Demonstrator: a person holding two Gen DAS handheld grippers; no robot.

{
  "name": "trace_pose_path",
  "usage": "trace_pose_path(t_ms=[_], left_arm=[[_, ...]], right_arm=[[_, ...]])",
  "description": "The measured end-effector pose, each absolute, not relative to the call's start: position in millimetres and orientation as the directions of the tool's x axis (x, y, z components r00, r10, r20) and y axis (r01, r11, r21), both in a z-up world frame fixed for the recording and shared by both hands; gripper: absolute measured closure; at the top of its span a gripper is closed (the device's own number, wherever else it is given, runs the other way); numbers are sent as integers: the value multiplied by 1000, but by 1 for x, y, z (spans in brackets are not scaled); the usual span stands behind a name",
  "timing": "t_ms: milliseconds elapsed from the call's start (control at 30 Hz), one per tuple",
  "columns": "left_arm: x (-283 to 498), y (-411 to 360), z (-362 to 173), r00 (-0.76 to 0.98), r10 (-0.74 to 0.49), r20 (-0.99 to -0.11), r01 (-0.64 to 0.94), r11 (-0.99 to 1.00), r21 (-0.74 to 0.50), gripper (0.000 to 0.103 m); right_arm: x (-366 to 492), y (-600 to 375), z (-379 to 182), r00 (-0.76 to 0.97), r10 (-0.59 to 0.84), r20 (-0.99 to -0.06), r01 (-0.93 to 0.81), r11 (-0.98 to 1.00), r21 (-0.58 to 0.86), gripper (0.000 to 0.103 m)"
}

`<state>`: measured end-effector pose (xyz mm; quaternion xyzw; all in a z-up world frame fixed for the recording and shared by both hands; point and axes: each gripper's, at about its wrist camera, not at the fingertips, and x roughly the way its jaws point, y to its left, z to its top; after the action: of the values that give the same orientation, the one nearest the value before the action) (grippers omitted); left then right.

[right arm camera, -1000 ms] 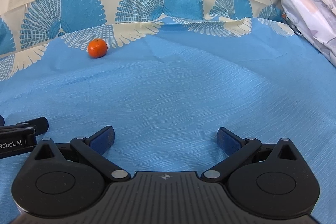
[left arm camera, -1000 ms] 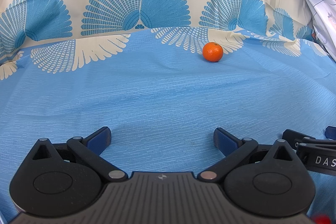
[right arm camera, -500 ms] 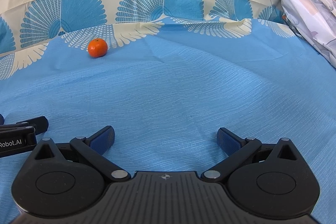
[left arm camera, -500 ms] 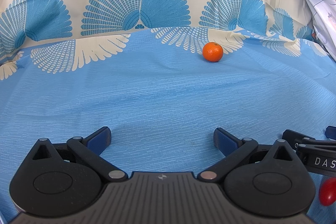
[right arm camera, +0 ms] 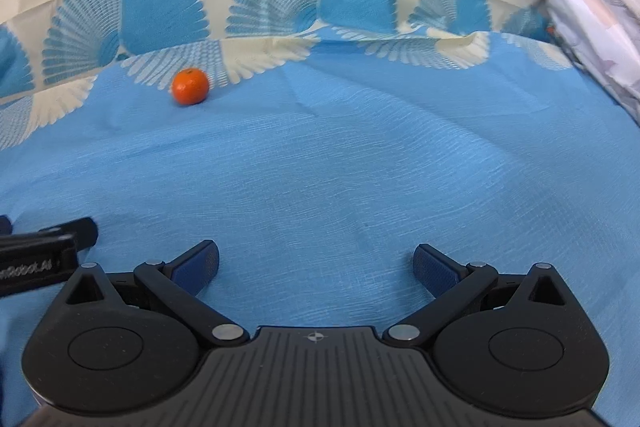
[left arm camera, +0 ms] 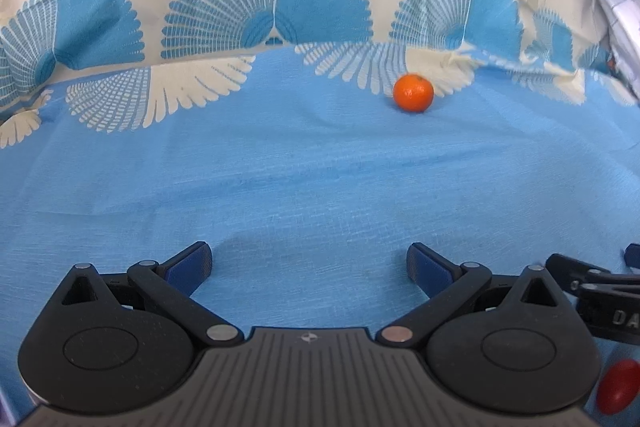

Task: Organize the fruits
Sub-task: 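Grasp the tangerine with the left tool while the right tool grasps a red tomato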

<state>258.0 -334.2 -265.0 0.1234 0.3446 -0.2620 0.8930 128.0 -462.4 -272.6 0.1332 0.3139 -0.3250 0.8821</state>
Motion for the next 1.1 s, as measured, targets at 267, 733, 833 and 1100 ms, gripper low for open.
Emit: trace_pose_path(t_ms=[267,733,833,1100], left_arm=[[236,-304,-221,528,-457,-715,617,786,-47,0],[275,-345,-168,537,-398,-744,606,796,11,0],[293,-367,-170,541,-371,-754,603,797,40,0],[335,-470,-195,559,-388,-733,679,721,136,0]], right_arm=[[100,-495,-250,636,-445,-631,637,764,103,0],[73,-435,-243,595,-156,-788,429,891,147,34],[76,-422,-245,571,-254,-781,456,889,45,71],[53,-489,-251,527,-476,-704,770,619,157,72]])
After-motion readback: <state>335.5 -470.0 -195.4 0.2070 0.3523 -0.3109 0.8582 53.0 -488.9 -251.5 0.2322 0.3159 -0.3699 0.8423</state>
